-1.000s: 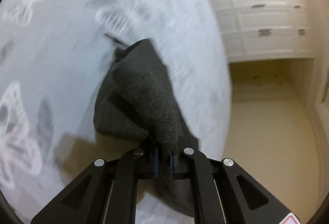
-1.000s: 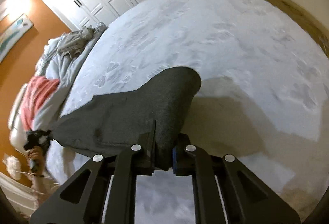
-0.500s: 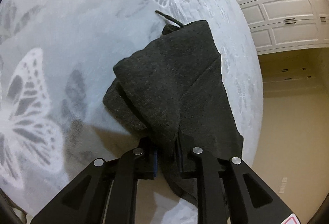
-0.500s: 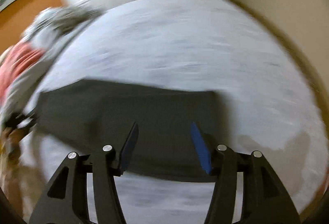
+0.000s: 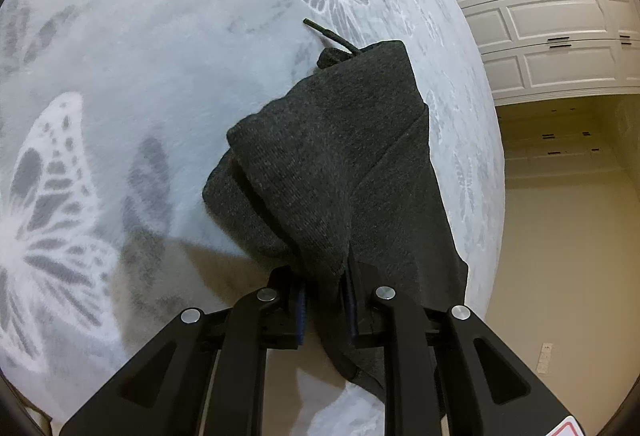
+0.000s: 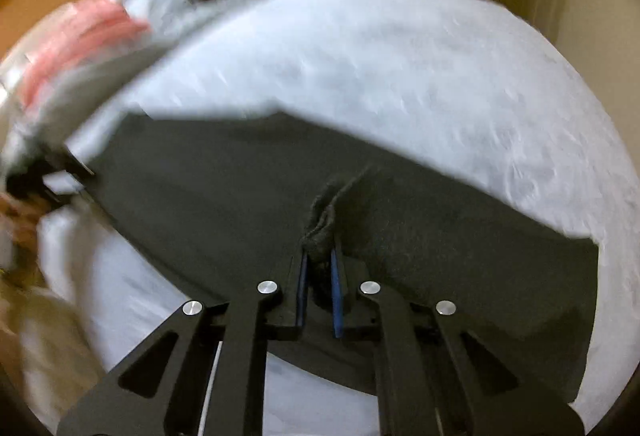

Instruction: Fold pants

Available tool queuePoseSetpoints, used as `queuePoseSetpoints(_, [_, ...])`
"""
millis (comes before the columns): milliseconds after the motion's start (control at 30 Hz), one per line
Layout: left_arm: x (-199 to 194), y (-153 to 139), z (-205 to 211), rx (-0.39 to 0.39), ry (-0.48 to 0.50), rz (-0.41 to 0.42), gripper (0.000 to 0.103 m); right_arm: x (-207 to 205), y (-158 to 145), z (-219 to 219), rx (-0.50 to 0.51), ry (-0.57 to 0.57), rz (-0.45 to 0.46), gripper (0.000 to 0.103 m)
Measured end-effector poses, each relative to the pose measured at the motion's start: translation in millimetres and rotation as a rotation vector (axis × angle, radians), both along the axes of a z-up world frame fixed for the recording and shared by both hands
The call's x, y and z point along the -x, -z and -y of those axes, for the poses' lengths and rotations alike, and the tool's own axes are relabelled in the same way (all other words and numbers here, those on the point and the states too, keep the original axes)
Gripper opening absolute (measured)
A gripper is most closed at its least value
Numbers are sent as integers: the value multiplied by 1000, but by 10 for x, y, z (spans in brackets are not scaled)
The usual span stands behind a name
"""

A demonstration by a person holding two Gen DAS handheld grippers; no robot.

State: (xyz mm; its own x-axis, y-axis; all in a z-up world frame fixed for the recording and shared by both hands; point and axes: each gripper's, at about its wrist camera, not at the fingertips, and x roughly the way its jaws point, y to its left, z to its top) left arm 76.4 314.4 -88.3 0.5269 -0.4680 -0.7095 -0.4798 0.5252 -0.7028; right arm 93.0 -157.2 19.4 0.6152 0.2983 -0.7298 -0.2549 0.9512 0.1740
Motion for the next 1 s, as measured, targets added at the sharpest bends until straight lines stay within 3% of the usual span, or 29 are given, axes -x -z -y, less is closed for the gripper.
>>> queuePoseSetpoints(67, [-1,-2,-4,-5,2,-3,18,-50,-52,-73,-82,-37,4,11])
queuePoseSetpoints(100, [-47,8,-4,-6,2,-5,18,-142,80,-179,-80,-69,-43,16])
queuePoseSetpoints(167, [-52,8,4,-4,-1,-4,18,-319,578,-405,37,-90,-166,16])
queuePoseSetpoints(200, [-55,13,8,2,-5,-2,18,-318,695,-399,41,-83,-176,16])
queuePoseSetpoints(267, [-58,19,4,9,-7,-1,19,-258,597,-299,-31,-62,-161,17])
queuePoseSetpoints(333, [-74,13,14,2,-5,5,18,-198,283,-105,-110,-49,-134,20])
queuePoseSetpoints(400, [-116,-43,53,-43,23,28,10,-77,-32,193,-110,27,7,70])
queuePoseSetpoints(433, [-132,-90,90,-77,34,41,8,-29,-145,386,-83,100,71,79])
queuePoseSetpoints(500, [-155,-209,195,-168,61,62,7,-52,-196,728,-32,218,101,80])
queuePoseSetpoints(567, [-149,-367,316,-254,77,101,6,-85,-157,980,2,301,67,80])
queuePoseSetpoints(667, [-47,-884,658,-364,91,254,5,-124,-119,1246,4,394,30,80])
queuePoseSetpoints(733, [44,-1229,946,-386,124,351,5,-124,-138,1311,-10,416,36,80])
queuePoseSetpoints(833, [230,-1837,1721,-499,273,518,5,-68,-240,1351,12,417,66,79])
queuePoseSetpoints(900, [373,-2059,2349,-563,426,605,8,-17,-316,1366,29,421,81,79])
queuePoseSetpoints(933, [413,-2070,2575,-578,489,616,19,-37,-314,1415,35,419,82,80])
queuePoseSetpoints(967, [452,-2029,2831,-577,563,624,42,-25,-312,1446,43,420,77,81])
queuePoseSetpoints(1000, [501,-1921,3079,-570,631,634,58,-49,-301,1474,47,427,72,81])
